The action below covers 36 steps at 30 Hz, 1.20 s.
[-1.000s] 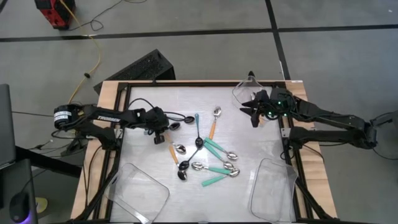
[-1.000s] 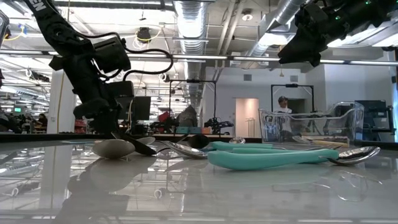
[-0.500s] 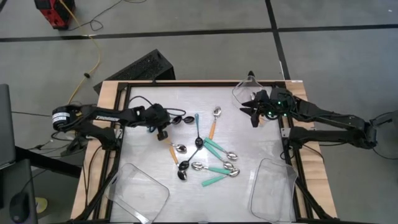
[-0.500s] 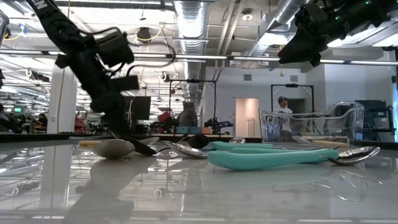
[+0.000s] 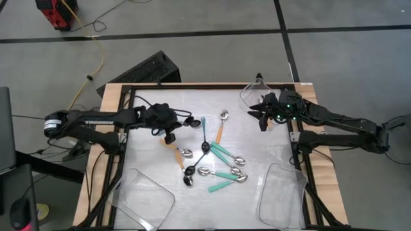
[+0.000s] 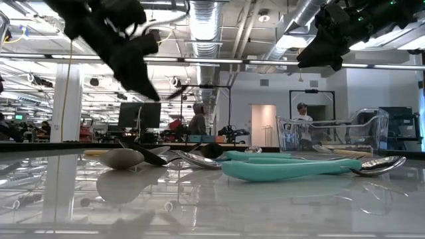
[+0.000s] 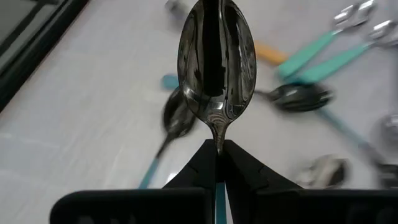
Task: Sort silverware by color (type)
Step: Put the blue spoon into the bottom left transparent bin
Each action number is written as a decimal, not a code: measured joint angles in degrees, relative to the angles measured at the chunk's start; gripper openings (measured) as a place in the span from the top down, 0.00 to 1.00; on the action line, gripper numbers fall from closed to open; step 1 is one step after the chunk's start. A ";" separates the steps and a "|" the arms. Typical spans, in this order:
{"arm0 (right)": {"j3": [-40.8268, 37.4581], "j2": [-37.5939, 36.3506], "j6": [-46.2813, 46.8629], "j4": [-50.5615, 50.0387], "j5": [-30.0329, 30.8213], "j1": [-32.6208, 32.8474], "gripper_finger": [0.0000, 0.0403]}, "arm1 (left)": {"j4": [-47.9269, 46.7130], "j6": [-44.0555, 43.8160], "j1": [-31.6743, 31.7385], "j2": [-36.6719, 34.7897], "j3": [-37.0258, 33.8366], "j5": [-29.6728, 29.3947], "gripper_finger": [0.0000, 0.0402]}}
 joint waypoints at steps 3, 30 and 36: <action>-0.01 0.00 0.00 0.00 0.00 0.00 0.60 | -2.75 -1.29 -3.42 -2.02 3.20 -0.23 1.00; -0.02 0.00 -0.02 -0.09 0.00 0.00 0.60 | -9.91 -24.46 -46.81 -9.99 11.92 -9.09 1.00; -0.02 0.00 -0.02 -0.11 0.00 0.00 0.60 | -9.67 -25.83 -55.96 -8.85 11.94 -13.10 1.00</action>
